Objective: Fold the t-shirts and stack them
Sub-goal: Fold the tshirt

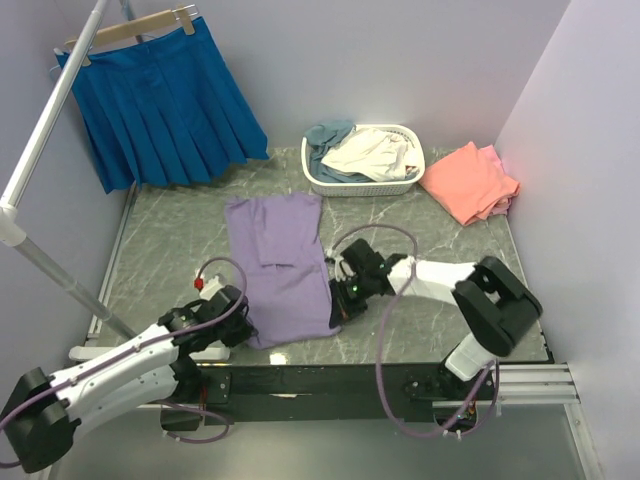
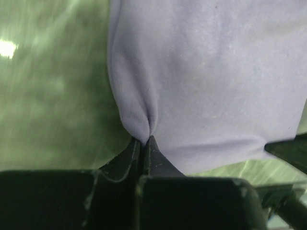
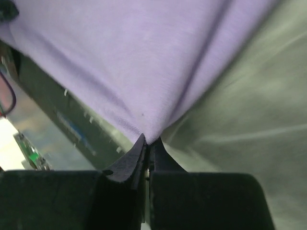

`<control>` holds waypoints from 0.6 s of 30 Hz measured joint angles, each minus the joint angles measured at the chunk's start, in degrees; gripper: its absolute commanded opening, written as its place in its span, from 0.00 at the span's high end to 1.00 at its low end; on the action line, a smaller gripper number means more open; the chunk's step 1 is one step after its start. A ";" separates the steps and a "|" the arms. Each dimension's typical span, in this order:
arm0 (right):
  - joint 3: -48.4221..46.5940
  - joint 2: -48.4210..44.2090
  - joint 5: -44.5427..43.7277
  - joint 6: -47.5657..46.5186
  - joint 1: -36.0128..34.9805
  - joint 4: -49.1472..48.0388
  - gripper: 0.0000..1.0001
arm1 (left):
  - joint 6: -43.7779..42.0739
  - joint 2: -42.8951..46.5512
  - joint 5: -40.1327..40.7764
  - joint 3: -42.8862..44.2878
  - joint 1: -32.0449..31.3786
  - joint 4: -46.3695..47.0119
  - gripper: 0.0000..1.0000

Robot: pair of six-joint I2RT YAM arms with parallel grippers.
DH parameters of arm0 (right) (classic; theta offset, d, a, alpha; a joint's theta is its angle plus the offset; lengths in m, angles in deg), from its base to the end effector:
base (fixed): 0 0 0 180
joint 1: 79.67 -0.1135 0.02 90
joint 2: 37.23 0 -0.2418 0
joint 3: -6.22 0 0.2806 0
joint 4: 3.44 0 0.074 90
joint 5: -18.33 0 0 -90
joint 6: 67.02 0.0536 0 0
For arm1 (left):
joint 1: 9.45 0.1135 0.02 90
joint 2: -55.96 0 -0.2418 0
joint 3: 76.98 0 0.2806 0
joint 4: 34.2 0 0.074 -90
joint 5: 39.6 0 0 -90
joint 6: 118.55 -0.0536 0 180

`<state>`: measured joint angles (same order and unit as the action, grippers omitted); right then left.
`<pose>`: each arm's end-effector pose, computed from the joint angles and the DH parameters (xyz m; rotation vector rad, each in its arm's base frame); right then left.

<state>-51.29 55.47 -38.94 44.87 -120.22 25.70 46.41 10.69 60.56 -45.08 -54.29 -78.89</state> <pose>0.2185 0.2250 0.0860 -0.6540 2.7976 1.0584 0.1413 -0.1272 0.1128 -0.7568 2.5521 -0.5402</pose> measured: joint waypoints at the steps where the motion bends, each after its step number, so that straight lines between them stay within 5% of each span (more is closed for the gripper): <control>1: 1.27 -1.77 -0.37 0.66 -1.60 0.22 1.00 | 1.18 1.44 -0.09 0.00 -1.22 -1.88 0.99; 9: 5.01 -13.81 -2.40 4.70 -6.82 2.73 1.00 | 8.04 5.60 1.25 3.19 -8.76 -12.57 0.99; 18: -6.43 -11.37 -8.85 1.25 -6.14 9.03 1.00 | 8.28 -8.00 11.72 18.58 -10.25 -17.62 0.91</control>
<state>-57.72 44.11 -47.79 46.12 -126.36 34.73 54.70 2.69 72.27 -26.50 -64.54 -96.50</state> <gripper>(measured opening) 0.016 0.047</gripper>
